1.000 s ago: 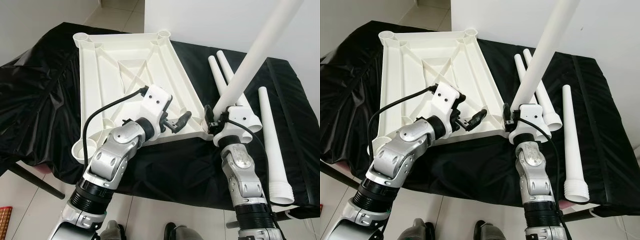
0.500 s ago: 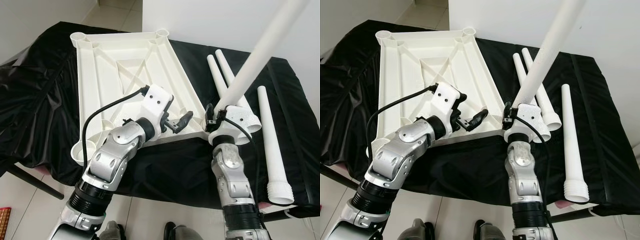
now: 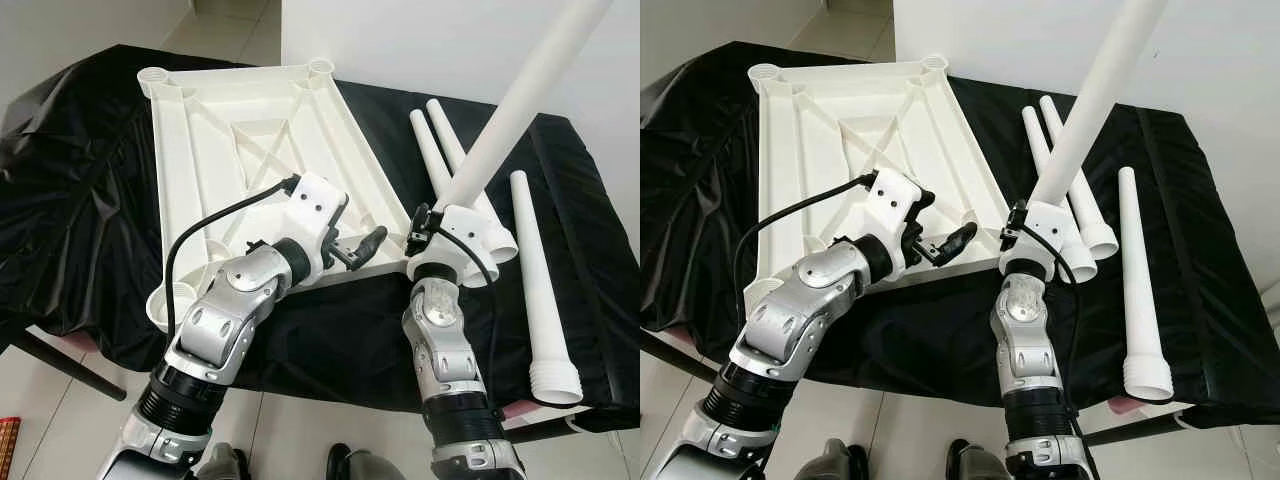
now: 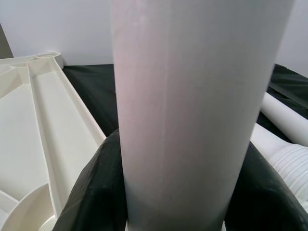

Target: Building children table

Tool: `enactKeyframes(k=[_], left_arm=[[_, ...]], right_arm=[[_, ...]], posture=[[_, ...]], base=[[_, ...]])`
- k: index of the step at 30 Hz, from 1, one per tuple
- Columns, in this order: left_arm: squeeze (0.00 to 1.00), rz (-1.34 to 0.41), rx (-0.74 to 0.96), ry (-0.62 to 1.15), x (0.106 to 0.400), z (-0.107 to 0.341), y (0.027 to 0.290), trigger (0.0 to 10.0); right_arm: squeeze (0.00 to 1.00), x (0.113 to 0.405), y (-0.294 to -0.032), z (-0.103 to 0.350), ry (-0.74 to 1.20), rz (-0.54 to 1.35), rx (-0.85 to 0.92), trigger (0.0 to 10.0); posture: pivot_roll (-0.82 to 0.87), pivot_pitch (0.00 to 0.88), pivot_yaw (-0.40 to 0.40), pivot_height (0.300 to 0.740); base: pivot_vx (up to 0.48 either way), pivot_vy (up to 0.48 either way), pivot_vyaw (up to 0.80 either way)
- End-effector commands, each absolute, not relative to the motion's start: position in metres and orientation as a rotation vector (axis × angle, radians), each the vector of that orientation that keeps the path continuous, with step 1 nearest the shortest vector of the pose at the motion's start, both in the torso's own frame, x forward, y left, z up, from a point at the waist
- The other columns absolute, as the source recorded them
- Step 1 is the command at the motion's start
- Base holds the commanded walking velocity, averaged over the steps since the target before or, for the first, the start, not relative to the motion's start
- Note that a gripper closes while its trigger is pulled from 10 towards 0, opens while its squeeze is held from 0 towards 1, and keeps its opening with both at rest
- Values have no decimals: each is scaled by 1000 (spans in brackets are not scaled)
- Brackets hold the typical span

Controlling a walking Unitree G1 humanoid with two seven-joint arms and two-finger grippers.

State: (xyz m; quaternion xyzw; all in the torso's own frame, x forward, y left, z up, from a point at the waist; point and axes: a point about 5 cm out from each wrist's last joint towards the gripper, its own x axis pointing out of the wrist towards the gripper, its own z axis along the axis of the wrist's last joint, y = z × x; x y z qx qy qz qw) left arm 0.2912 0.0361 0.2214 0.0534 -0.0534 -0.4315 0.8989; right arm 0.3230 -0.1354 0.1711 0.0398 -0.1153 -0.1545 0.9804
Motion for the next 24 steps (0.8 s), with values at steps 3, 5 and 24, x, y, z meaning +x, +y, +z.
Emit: enactKeyframes(k=[3, 5, 24], left_arm=[[0, -944, 113, -102, 284, 220, 32, 10000], [0, -945, 113, -102, 284, 220, 32, 10000], [0, -1056, 137, -65, 269, 209, 27, 10000]], right_arm=[[1000, 320, -141, 152, -178, -254, 110, 10000], [1000, 319, -142, 154, -198, -239, 115, 10000], [0, 317, -174, 173, -300, 17, 50, 10000]], posture=[[71, 160, -52, 740], [69, 162, -52, 740], [48, 167, -51, 740]], base=[[0, 0, 0], [0, 0, 0], [0, 0, 0]])
